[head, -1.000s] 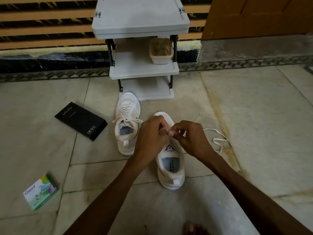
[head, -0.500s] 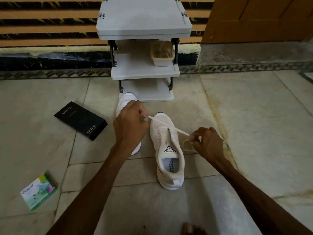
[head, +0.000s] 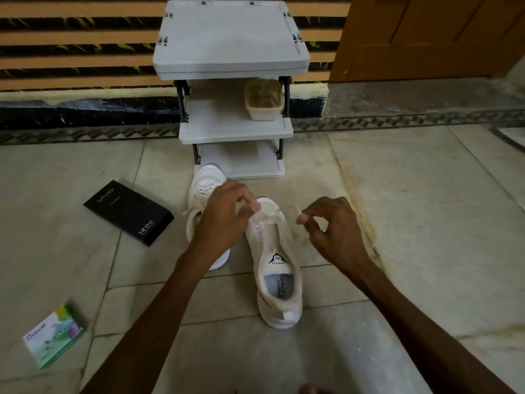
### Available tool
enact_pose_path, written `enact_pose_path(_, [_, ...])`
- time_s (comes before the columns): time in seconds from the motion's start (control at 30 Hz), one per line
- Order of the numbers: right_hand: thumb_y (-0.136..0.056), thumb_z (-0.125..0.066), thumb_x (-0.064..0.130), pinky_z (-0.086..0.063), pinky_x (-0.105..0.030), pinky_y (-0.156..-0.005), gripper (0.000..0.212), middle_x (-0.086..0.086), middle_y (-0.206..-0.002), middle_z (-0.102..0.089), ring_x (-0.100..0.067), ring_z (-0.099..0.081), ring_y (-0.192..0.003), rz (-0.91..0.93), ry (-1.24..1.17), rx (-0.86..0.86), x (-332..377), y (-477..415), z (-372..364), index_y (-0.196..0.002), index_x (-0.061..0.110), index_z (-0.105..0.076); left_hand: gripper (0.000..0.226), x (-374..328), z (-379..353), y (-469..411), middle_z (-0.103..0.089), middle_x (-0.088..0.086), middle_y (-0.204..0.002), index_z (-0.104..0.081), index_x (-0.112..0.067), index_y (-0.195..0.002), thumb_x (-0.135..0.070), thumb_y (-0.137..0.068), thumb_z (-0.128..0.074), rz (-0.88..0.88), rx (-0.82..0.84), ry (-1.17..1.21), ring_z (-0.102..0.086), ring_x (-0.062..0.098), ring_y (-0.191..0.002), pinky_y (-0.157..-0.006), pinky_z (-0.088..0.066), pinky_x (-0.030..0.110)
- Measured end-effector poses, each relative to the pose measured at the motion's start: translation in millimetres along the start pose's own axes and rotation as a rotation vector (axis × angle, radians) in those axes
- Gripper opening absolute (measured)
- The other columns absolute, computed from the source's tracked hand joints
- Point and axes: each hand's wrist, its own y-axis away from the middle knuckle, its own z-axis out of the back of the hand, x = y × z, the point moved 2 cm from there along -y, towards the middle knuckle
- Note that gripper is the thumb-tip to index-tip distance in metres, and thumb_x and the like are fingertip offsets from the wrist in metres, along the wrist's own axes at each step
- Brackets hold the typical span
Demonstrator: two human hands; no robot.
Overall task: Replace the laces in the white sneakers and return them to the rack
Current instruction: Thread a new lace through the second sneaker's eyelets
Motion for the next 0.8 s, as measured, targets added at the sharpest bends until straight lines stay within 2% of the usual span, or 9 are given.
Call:
enact_pose_path(0.13, [-0.083, -0.069, 0.013, -0.044, -0.033, -0.068, 0.012, 0.009, -0.084, -0.072, -0.018, -0.053, -0.084, 0.066, 0.053, 0.039, 17.9, -3.0, 0.4, -0.078, 0.024, -0.073, 0.018, -15.9, -19.2, 3.4, -0.065, -0.015, -0.106, -0.059, -0.022, -0.075, -0.01, -0.086, -0.066, -0.027, 0.192, 0.088, -0.055, 0.007, -0.107, -0.093, -0.042, 0.035])
enact_pose_path(0.27, [-0.083, -0.066, 0.012, -0.045, -0.035, -0.067, 0.014, 0.006, -0.082, -0.073, -0.021, -0.054, -0.082, 0.111, 0.055, 0.045, 21.6, -2.5, 0.9, -0.078, 0.023, -0.072, 0.013, -20.2, -26.4, 7.4, -0.066, -0.016, -0.108, -0.059, -0.018, -0.078, -0.011, -0.087, -0.064, -0.083, 0.194, 0.058, -0.053, 0.005, -0.108, -0.095, -0.041, 0.033])
enact_pose_path(0.43, [-0.081, -0.057, 0.017, -0.044, -0.035, -0.065, 0.016, 0.003, -0.076, -0.071, -0.021, -0.051, -0.073, 0.163, 0.08, 0.061, 28.0, -2.1, -0.4, -0.077, 0.018, -0.072, 0.013, -27.4, -29.1, 8.4, -0.065, -0.011, -0.101, -0.059, -0.019, -0.077, -0.01, -0.083, -0.066, -0.141, 0.222, -0.008, -0.054, 0.011, -0.101, -0.089, -0.042, 0.034])
enact_pose_path(0.5, [-0.081, -0.055, 0.019, -0.044, -0.037, -0.065, 0.018, 0.003, -0.076, -0.071, -0.021, -0.05, -0.073, 0.16, 0.095, 0.062, 27.6, -3.5, -1.0, -0.078, 0.019, -0.072, 0.014, -29.2, -29.2, 7.9, -0.063, -0.008, -0.09, -0.057, -0.018, -0.076, -0.01, -0.084, -0.065, -0.144, 0.22, -0.049, -0.053, 0.014, -0.092, -0.082, -0.044, 0.039])
enact_pose_path(0.6, [-0.08, -0.059, 0.016, -0.045, -0.036, -0.063, 0.015, 0.005, -0.075, -0.071, -0.021, -0.051, -0.074, 0.165, 0.147, 0.069, 26.5, -2.7, -1.9, -0.078, 0.022, -0.072, 0.018, -30.9, -26.1, 7.6, -0.054, -0.012, -0.073, -0.055, -0.018, -0.073, -0.007, -0.083, -0.066, -0.108, 0.202, -0.069, -0.049, 0.011, -0.079, -0.07, -0.046, 0.038])
enact_pose_path(0.8, [-0.076, -0.047, 0.028, -0.047, -0.035, -0.062, 0.025, 0.005, -0.07, -0.068, -0.023, -0.053, -0.076, 0.121, 0.328, 0.171, 15.3, -6.5, -13.2, -0.072, 0.019, -0.07, 0.023, -31.0, -21.6, 11.7, -0.064, -0.009, -0.068, -0.062, -0.015, -0.068, 0.007, -0.073, -0.066, -0.06, 0.159, -0.05, -0.06, 0.005, -0.066, -0.06, -0.053, 0.033])
